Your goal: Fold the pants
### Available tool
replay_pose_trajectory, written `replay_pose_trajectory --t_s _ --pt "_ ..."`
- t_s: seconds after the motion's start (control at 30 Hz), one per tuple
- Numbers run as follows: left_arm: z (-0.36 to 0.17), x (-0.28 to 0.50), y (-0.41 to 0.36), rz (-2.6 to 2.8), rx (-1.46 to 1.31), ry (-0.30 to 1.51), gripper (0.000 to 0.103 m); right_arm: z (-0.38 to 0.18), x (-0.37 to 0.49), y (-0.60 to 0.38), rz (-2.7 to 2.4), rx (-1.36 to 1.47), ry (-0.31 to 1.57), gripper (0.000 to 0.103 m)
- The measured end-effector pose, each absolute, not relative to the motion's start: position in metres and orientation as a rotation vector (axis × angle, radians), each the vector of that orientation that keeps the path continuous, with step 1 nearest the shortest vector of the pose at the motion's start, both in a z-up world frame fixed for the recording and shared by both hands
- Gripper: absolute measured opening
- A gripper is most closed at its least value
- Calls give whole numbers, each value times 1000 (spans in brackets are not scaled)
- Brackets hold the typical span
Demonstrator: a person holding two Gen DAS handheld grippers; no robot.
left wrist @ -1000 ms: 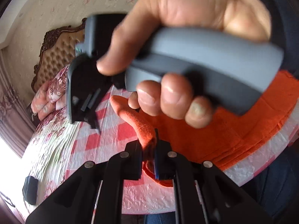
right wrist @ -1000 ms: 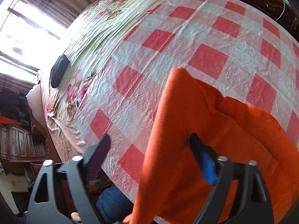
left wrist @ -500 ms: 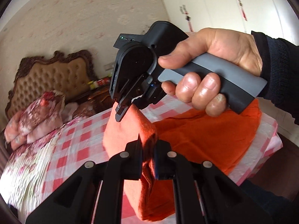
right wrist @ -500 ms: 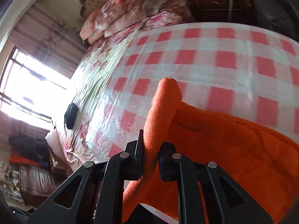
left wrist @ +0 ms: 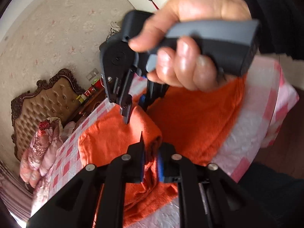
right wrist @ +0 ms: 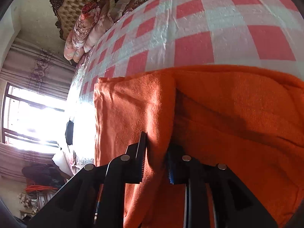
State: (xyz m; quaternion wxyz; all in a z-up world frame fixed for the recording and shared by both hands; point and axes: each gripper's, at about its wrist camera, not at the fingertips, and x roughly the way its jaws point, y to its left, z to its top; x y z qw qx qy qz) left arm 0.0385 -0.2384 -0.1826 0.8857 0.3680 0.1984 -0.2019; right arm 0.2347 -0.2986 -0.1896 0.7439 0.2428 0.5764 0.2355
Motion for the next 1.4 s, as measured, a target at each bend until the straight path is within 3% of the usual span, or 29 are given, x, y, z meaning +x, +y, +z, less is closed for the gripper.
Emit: replay_pose_trajectory --t_s 0.03,0.07,0.1,0.2,0.23,0.3,0.33,0.37,0.47,0.8,1.03,1.2,1.27,1.3,1.37,1.4 --pt "-187 35 -240 -403 783 408 18 -190 233 -297 520 524 1254 27" --pt "-189 33 -240 -390 799 404 31 -190 232 -297 523 519 1249 30" --pt "-194 32 -240 -388 813 409 35 -189 230 -295 526 512 1243 32" --pt "-204 26 -243 -369 871 406 35 -185 225 -287 538 460 1213 42" --pt "-205 24 -244 -361 881 400 35 -183 222 -284 531 427 1202 42" --pt "-209 26 -250 -353 893 412 19 -181 218 -279 518 385 1180 41" --pt "-211 26 -253 -348 906 419 10 -181 216 -275 508 365 1165 36" --pt "-211 25 -253 -343 912 413 9 -181 216 -273 494 350 1158 21" --pt "-195 24 -253 -315 921 357 8 -174 214 -271 488 341 1142 10" --pt "-104 4 -329 -433 842 182 8 -65 192 -355 456 347 942 9" --pt "-156 -5 -396 -562 884 253 8 -120 184 -419 256 237 1046 9" --pt "-184 -10 -412 -535 951 248 16 -167 180 -437 235 264 1095 25" --pt "-187 -14 -414 -523 954 236 26 -163 180 -442 291 332 1075 58" --pt "-189 -15 -415 -518 961 227 26 -159 180 -443 309 352 1057 63" --pt "-192 -15 -417 -516 970 223 22 -149 181 -445 288 331 1021 58" --pt "-192 -12 -416 -518 969 226 15 -149 183 -444 290 324 1024 47"
